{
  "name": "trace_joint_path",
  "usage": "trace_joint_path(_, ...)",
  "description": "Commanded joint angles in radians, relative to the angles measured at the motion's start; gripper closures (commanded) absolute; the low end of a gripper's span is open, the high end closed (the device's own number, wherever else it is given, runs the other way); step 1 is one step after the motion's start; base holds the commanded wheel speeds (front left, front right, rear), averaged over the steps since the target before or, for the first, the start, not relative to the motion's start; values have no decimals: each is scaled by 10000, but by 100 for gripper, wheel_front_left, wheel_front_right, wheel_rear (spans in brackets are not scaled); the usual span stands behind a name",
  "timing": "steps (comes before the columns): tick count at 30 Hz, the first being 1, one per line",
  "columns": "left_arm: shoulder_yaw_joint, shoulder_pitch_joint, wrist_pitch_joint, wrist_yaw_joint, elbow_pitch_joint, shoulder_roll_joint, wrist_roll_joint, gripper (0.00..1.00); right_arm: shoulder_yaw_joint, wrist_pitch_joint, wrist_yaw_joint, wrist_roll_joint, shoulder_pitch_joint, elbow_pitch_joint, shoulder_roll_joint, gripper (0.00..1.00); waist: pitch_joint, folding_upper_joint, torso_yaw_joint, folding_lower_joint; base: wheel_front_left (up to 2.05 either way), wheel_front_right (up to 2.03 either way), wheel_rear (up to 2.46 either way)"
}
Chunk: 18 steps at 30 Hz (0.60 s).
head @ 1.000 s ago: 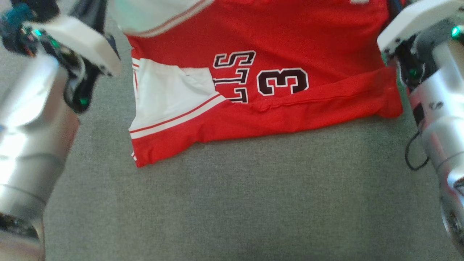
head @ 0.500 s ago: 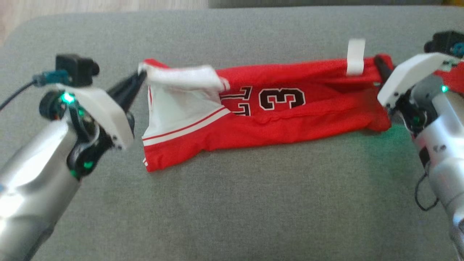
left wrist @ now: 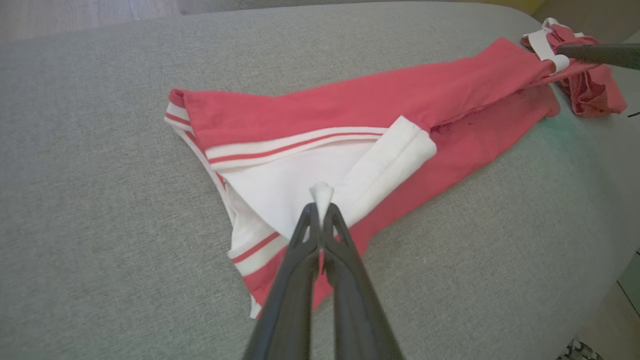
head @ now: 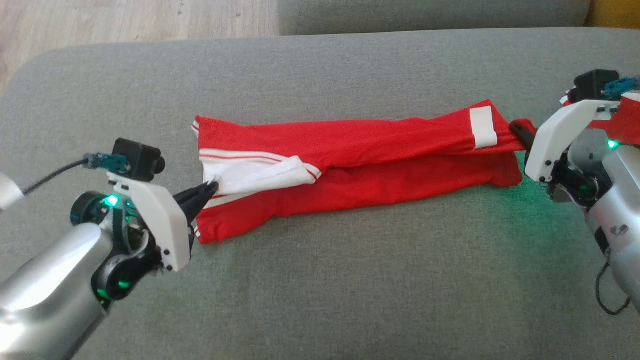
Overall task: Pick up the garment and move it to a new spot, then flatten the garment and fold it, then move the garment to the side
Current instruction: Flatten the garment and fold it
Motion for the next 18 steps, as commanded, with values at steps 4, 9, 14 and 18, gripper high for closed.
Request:
trace_joint_path(4,499,-478,110,263,-434,687,133,100,382,99,-7,132,102,-463,-339,100,-45,-1,-62,1,0,0,0)
trace_joint_path(9,573,-487,334,466,-452,762,-53,100,829,166,-7,183,114,-606,-503,100,-36,-1,-137,1,0,0,0)
trace_joint_path(14,247,-420,661,451,-349,685,52,58,1006,351,-7,305,159,-342,-543,66,9,-1,-141,1,0,0,0)
trace_joint_path(18,74,-451,549,535,-123,618,405,0,1111,792,-7,297,128,110,-480,0,11,-1,-161,1,0,0,0)
